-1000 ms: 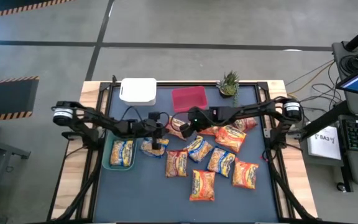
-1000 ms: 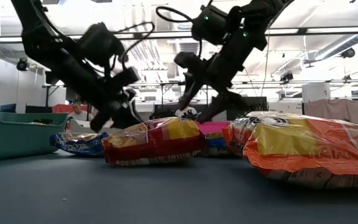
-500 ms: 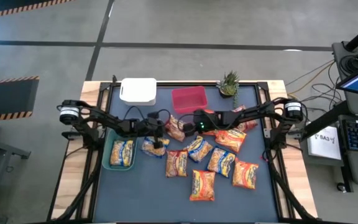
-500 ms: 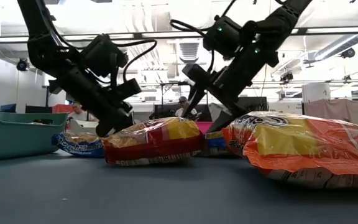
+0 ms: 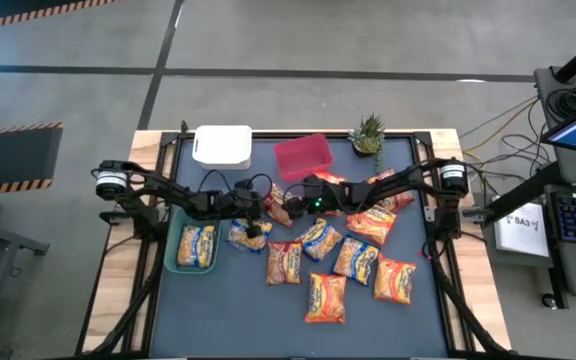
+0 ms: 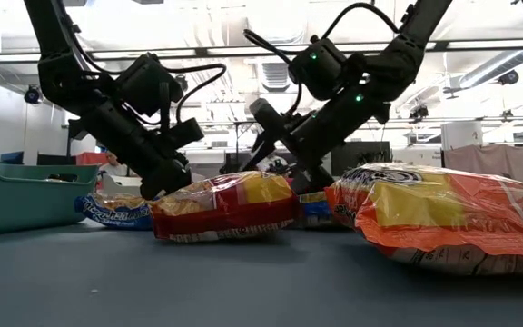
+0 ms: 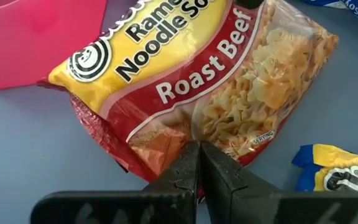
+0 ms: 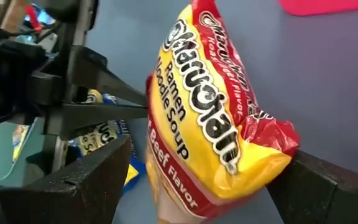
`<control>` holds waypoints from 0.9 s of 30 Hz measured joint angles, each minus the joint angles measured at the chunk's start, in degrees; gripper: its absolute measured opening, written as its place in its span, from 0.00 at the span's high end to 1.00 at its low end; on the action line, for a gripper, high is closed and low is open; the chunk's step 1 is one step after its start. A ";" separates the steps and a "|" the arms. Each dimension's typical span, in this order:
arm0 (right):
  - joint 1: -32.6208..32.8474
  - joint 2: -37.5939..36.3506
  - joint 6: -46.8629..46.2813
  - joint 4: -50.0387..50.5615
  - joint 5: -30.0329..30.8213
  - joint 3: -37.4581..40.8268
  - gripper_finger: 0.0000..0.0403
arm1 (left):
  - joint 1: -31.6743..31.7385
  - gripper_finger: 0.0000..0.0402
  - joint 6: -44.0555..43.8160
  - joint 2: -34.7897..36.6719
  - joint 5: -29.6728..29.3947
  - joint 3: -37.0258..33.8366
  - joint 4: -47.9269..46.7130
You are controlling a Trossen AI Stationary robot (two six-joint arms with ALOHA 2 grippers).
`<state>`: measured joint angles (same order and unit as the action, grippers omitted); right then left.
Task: Sort Maruchan noodles
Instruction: Put the red noodle pack into the red bin
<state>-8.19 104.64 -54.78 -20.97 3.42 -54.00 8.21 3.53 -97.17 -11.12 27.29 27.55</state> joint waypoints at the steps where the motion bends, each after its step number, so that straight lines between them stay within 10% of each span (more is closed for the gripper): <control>1: 0.00 0.11 0.43 -0.62 -0.22 0.00 0.19 | 0.02 1.00 0.00 -0.06 0.03 0.00 0.02; 27: 2.03 -0.15 4.73 -2.06 -0.31 0.13 0.74 | -0.02 1.00 -0.70 0.22 3.21 -0.24 2.85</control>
<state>-6.15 104.49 -50.04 -23.03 3.11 -53.87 8.19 2.83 -96.95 -7.91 27.05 30.40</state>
